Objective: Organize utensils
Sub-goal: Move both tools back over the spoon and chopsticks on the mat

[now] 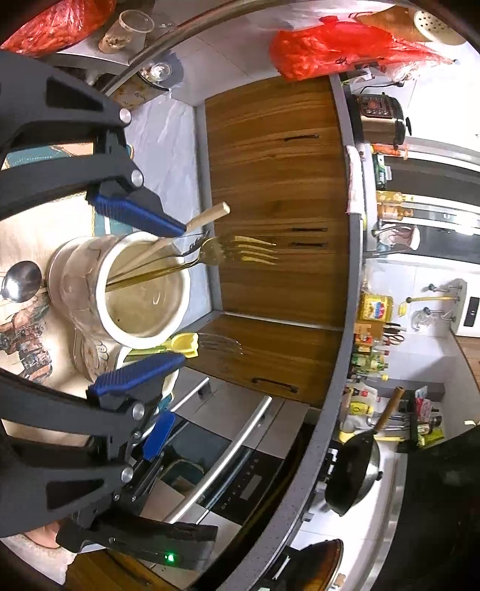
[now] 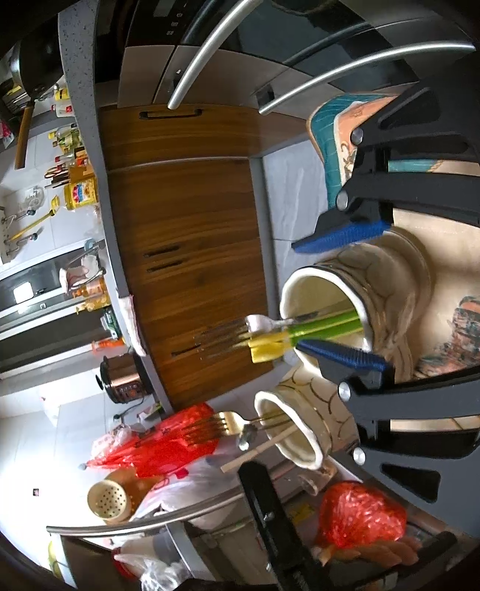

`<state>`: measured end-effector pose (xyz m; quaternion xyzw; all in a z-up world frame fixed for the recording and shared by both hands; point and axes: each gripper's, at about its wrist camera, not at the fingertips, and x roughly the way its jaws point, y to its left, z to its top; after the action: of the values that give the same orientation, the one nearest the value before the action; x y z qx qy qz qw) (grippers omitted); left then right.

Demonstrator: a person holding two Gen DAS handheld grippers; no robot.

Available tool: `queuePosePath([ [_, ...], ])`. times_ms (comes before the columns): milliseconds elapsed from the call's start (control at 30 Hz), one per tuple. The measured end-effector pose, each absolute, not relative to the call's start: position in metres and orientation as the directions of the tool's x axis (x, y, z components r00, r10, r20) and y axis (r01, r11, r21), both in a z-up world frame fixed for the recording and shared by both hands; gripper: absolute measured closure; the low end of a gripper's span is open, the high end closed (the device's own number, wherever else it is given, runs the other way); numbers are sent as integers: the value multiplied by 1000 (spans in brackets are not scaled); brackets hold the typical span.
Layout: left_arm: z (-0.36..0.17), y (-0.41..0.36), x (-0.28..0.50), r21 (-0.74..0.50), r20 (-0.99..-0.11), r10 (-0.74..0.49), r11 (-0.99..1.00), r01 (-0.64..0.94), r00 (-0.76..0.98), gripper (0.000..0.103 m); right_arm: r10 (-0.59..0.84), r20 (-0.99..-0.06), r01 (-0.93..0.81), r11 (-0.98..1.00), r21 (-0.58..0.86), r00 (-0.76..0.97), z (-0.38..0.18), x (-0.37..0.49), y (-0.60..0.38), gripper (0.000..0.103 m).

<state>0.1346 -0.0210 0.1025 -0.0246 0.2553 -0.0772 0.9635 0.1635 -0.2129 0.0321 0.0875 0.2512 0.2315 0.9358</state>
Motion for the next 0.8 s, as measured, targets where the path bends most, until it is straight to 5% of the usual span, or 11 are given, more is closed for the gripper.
queuePosePath([
  [267,109,4,92,-81,-450,-123,992,97,884,6,471,-478,-417,881,221,741,30,136,-215,13],
  [800,25,58,42,-70,-630,-47,998,4,775,6,489,-648,-516,840,169,583,-12,90,-163,10],
])
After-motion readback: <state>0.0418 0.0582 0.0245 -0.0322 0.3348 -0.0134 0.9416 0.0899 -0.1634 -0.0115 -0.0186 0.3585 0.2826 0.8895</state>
